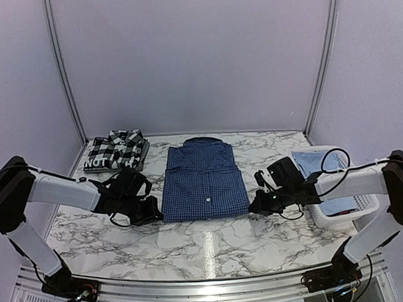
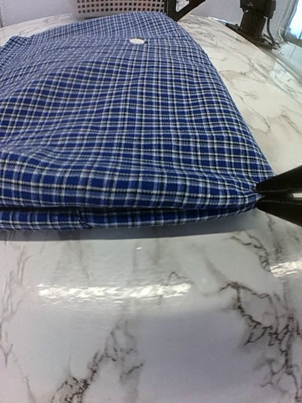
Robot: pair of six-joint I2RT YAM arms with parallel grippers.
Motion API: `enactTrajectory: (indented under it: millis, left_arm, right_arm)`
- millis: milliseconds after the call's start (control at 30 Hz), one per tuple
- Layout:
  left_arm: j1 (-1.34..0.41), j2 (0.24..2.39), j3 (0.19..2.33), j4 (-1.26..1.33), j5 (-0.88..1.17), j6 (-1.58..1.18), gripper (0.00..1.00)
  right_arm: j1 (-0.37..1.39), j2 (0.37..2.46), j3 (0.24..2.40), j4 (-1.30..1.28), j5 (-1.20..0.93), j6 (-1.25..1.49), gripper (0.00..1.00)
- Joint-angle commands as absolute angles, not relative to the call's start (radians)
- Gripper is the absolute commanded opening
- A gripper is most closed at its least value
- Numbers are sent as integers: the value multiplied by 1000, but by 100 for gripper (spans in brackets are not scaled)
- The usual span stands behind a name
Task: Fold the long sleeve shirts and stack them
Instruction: Pick up the 2/3-rectangle-folded shirt from the center of the board, then fold the 2/3-rectangle-folded shirt at the center of the board.
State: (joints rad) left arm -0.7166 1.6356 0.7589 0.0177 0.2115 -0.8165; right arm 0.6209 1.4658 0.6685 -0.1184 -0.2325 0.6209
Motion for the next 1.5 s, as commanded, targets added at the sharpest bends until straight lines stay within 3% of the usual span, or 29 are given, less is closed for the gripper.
enactTrajectory:
  millis: [0, 300, 533, 700, 867, 1100, 1200, 1467]
  left_arm:
    - [-759, 1512, 699, -65, 186, -841, 0]
    - [-838, 1241, 614, -177, 99, -902, 0]
    - [-827, 1179, 834, -357, 30, -845, 0]
    - [-663, 1406, 1116, -379, 96, -704, 0]
    - [-498, 1832, 1442, -305, 206, -624, 0]
    - [-442, 2340, 1862, -265, 271, -648, 0]
    - [-443, 2369, 1838, -226, 272, -670, 0]
    - [-454, 2088, 1430, -38, 256, -730, 0]
  right_arm:
    - [691, 1350, 628, -222, -181, 644, 0]
    - [785, 1112, 614, -357, -107, 739, 0]
    - [775, 1140, 893, -476, -25, 673, 0]
    - [620, 1406, 1160, -416, -48, 536, 0]
    - [467, 1803, 1422, -267, -96, 460, 0]
    - [374, 2270, 1752, -174, -212, 462, 0]
    - [374, 2321, 1797, -197, -224, 461, 0]
    - [373, 2085, 1466, -120, -205, 479, 0]
